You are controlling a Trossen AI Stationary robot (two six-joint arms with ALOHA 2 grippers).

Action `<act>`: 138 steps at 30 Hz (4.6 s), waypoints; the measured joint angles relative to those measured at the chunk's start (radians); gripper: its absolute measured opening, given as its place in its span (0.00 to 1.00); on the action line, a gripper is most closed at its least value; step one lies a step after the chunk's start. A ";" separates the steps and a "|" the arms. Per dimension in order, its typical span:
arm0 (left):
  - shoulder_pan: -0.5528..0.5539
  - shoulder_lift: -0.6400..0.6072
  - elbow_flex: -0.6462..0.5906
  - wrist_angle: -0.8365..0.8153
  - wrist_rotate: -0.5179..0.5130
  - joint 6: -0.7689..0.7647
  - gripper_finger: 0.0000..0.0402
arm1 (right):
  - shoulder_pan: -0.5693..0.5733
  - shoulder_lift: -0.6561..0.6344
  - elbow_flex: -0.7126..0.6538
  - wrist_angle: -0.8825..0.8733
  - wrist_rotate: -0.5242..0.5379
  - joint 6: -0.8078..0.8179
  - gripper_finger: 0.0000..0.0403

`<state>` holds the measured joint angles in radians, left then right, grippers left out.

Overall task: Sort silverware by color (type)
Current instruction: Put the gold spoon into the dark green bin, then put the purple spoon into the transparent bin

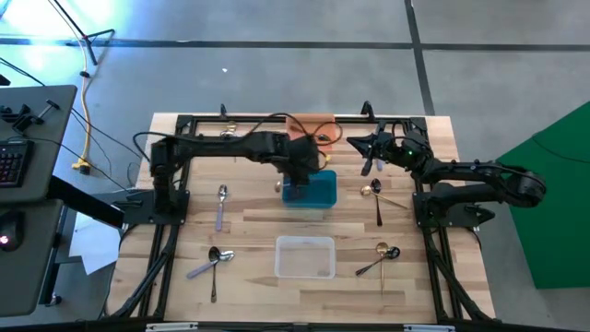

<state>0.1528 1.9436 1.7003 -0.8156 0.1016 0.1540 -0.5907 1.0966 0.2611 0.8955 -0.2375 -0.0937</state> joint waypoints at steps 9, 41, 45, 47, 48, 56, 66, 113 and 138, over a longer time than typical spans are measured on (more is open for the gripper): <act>-0.005 0.114 0.145 -0.031 -0.006 0.129 0.01 | 0.000 0.000 0.000 -0.001 0.000 -0.001 0.00; 0.001 0.290 0.229 -0.106 -0.025 0.395 0.07 | 0.000 0.000 0.000 -0.015 0.000 -0.011 0.00; -0.003 0.290 0.229 -0.105 -0.025 0.381 0.16 | 0.000 0.000 0.000 -0.015 0.000 -0.011 0.00; -0.004 0.290 0.229 -0.106 -0.025 0.368 0.20 | 0.000 0.000 0.000 -0.015 0.000 -0.011 0.00; -0.004 0.290 0.229 -0.106 -0.025 0.358 0.22 | 0.000 0.000 0.000 -0.015 0.000 -0.011 0.00; -0.010 0.214 0.228 -0.128 -0.028 0.296 0.16 | 0.000 0.000 0.000 -0.016 0.000 -0.011 0.00; -0.039 -0.099 -0.274 0.281 0.003 0.107 0.01 | 0.000 0.000 0.000 -0.034 0.000 -0.010 0.00; 0.658 -0.045 -0.381 -0.007 -0.182 0.641 0.30 | 0.002 0.000 0.000 -0.045 -0.001 -0.004 0.00; 0.657 0.083 -0.358 -0.008 -0.329 0.747 0.05 | 0.002 0.000 0.000 -0.051 -0.002 -0.016 0.00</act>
<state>0.8095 2.0265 1.3425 -0.8233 -0.2275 0.9008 -0.5884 1.0966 0.2615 0.8449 -0.2390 -0.1101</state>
